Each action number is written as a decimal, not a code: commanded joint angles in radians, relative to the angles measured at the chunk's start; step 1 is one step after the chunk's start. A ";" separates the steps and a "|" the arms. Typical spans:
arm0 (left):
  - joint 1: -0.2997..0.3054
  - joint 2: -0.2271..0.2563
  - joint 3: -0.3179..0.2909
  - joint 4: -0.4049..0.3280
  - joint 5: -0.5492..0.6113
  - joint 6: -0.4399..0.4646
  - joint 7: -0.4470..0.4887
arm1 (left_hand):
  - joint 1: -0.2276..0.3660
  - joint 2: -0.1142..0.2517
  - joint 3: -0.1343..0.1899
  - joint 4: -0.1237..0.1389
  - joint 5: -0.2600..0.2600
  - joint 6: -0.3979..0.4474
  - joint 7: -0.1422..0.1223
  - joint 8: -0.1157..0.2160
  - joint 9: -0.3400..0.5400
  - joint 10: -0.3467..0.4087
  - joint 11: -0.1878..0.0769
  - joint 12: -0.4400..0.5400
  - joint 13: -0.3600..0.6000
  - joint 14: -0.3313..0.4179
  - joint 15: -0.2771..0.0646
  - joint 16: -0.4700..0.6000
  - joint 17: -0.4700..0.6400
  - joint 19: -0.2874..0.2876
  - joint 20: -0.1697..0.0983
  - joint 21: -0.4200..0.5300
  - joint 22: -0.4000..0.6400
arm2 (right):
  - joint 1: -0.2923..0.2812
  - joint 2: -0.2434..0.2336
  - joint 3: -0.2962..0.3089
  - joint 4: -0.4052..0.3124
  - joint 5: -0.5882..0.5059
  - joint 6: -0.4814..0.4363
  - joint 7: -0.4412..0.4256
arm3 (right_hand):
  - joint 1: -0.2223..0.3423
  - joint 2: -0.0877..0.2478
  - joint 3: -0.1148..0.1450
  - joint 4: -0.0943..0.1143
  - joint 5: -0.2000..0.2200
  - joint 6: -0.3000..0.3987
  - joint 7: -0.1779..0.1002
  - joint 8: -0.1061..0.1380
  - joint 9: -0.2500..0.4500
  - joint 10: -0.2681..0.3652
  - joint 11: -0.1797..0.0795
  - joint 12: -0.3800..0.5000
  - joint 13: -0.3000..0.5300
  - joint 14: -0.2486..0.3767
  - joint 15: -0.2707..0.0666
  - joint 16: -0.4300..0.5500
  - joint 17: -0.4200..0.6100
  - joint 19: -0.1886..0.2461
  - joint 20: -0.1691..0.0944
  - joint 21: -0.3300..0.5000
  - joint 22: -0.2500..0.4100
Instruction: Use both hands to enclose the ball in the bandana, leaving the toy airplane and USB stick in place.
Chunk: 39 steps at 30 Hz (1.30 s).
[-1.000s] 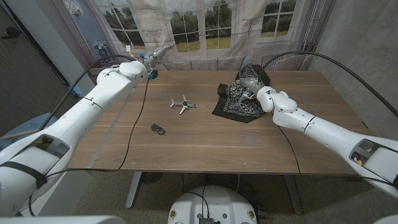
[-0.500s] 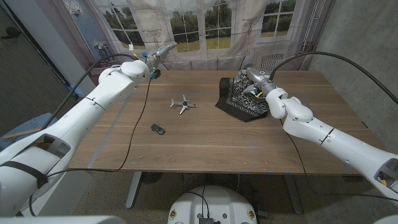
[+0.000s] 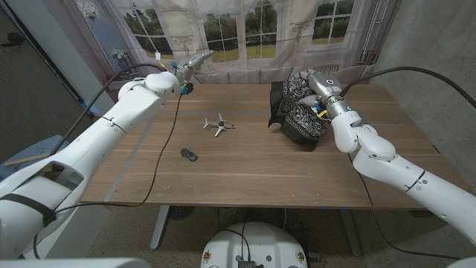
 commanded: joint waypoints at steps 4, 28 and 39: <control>0.002 0.002 0.004 -0.013 0.008 -0.018 -0.012 | -0.008 -0.004 0.002 0.006 0.002 0.000 -0.003 0.004 0.000 -0.006 0.004 0.009 0.004 -0.007 0.001 0.009 0.002 -0.005 0.002 -0.001 0.002 | -0.254 -0.031 0.184 -0.155 -0.090 0.018 -0.356 | 0.259 0.278 0.127 -0.072 0.006 0.222 0.200 0.014 0.010 0.294 0.029 0.065 0.107 0.552 -0.459 -0.007 0.040 -0.031 -0.125 0.013 -0.002; 0.030 -0.002 -0.005 -0.038 0.003 -0.029 0.003 | -0.014 -0.005 0.001 0.005 0.003 0.000 -0.004 0.004 0.000 -0.006 0.002 0.011 0.004 -0.007 0.001 0.009 0.001 -0.006 0.002 -0.002 0.002 | -0.422 -0.027 0.421 -0.176 0.003 0.446 -0.489 | 0.264 0.266 0.135 -0.083 0.006 0.235 0.198 0.035 0.030 0.290 0.021 0.073 0.111 0.553 -0.462 -0.028 0.066 -0.060 -0.133 0.042 -0.013; 0.036 -0.003 -0.010 -0.042 0.007 -0.032 0.018 | -0.016 -0.006 0.000 0.004 0.003 -0.001 -0.006 0.004 0.000 -0.007 0.004 0.011 0.004 -0.006 0.002 0.010 0.000 -0.007 0.002 -0.002 0.002 | -0.318 0.011 0.433 -0.073 0.119 0.718 -0.382 | 0.266 0.263 0.141 -0.087 0.008 0.234 0.196 0.041 0.039 0.284 0.021 0.074 0.111 0.548 -0.462 -0.045 0.075 -0.073 -0.133 0.058 -0.019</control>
